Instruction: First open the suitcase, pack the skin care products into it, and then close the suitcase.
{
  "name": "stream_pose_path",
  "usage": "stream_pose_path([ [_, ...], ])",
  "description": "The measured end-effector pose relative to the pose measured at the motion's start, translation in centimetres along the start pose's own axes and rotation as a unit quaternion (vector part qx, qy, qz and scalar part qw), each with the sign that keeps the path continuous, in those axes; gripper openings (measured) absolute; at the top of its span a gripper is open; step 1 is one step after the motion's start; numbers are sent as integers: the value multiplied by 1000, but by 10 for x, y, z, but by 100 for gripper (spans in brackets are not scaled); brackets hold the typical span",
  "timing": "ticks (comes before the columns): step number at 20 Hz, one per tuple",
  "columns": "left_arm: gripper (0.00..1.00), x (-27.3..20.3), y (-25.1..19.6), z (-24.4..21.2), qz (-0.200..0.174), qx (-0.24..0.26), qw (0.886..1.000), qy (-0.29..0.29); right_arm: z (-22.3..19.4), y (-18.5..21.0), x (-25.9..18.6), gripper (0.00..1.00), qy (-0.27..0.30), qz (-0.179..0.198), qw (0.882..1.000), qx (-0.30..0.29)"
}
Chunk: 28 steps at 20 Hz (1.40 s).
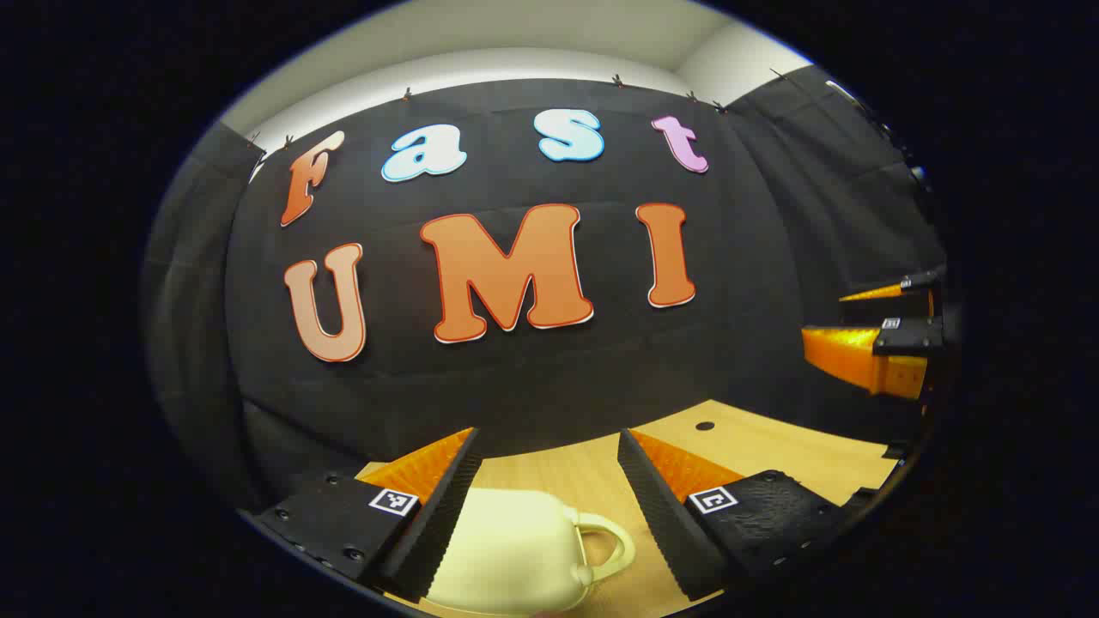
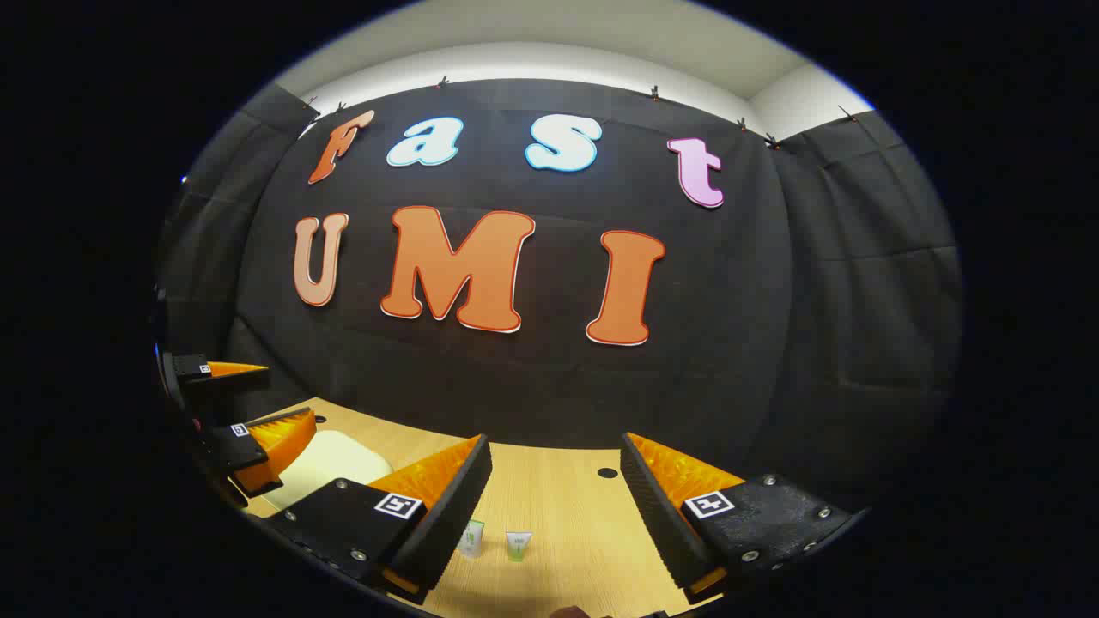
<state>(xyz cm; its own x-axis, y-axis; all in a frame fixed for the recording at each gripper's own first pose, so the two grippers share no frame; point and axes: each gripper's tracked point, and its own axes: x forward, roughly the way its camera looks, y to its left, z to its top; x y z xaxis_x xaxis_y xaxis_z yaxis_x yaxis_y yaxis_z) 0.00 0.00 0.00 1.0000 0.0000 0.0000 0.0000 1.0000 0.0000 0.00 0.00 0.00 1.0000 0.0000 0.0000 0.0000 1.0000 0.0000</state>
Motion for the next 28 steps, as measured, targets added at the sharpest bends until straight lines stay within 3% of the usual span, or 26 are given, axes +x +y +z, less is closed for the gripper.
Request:
stream_pose_path([
  [4, 98, 7, -6, 4, -7, 22, 1000, -8, -8, 4, -3, 95, 13, 17, 1000, -19],
  [18, 98, 11, -23, 13, 36, 25, 999, -5, -3, -9, 15, 95, -6, 65, 997, -34],
  [23, 98, 15, -41, -11, 8, 79, 997, 18, -5, -16, 20, 95, -5, 71, 997, -34],
  [28, 97, 15, -60, -66, -31, 164, 984, 64, -7, -32, 25, 96, -6, 65, 997, -36],
])
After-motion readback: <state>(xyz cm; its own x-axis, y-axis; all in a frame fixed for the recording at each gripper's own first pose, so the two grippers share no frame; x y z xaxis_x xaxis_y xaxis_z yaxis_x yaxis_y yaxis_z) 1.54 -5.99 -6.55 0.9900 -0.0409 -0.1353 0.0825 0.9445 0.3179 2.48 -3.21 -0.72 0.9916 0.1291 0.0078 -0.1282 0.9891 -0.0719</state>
